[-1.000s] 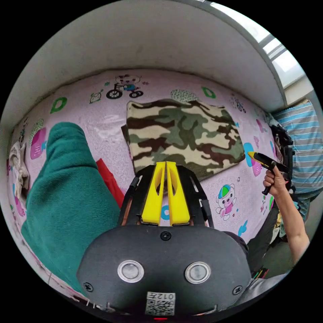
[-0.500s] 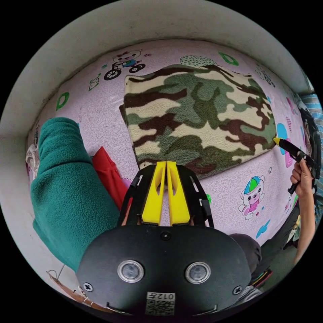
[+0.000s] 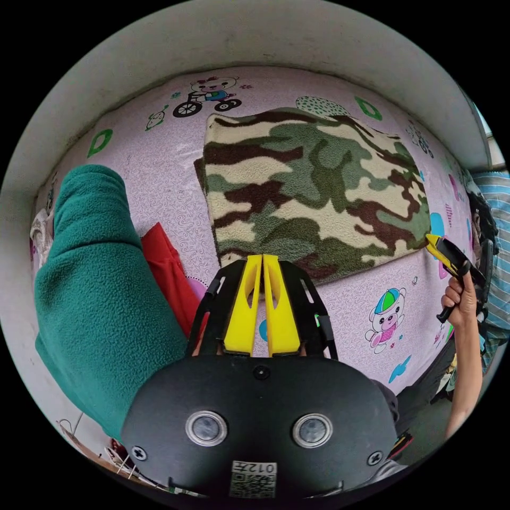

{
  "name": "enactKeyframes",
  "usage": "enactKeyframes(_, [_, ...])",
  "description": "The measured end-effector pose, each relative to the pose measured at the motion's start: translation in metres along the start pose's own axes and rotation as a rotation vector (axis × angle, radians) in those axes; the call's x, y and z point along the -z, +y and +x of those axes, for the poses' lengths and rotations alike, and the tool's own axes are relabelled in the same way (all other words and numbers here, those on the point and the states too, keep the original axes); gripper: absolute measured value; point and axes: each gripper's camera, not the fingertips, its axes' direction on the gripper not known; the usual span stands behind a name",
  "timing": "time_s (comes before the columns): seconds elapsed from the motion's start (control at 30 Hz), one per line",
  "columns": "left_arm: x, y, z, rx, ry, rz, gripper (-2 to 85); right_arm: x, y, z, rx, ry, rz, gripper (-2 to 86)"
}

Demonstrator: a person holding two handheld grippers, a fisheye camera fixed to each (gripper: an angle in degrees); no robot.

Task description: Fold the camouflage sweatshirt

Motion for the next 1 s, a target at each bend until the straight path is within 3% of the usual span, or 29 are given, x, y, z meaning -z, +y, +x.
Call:
enactKeyframes(0.4, [-0.081,-0.029,0.027,0.0,0.155,0.108,-0.1,0.084,-0.016,0.034,-0.014,-0.015,0.103,4.6])
enactKeyframes(0.6, [-0.126,-0.013,0.034,0.006,0.146,0.137,-0.1,0.128,0.001,0.03,-0.033,0.003,0.107,5.4])
enactKeyframes(0.8, [-0.148,0.051,0.022,0.028,0.152,0.263,0.4,0.213,0.086,0.015,0.025,0.035,0.184,4.8])
enactKeyframes(1.0, [-0.158,0.116,0.05,-0.073,0.291,0.398,0.9,0.304,0.201,-0.018,0.116,0.083,0.258,1.6])
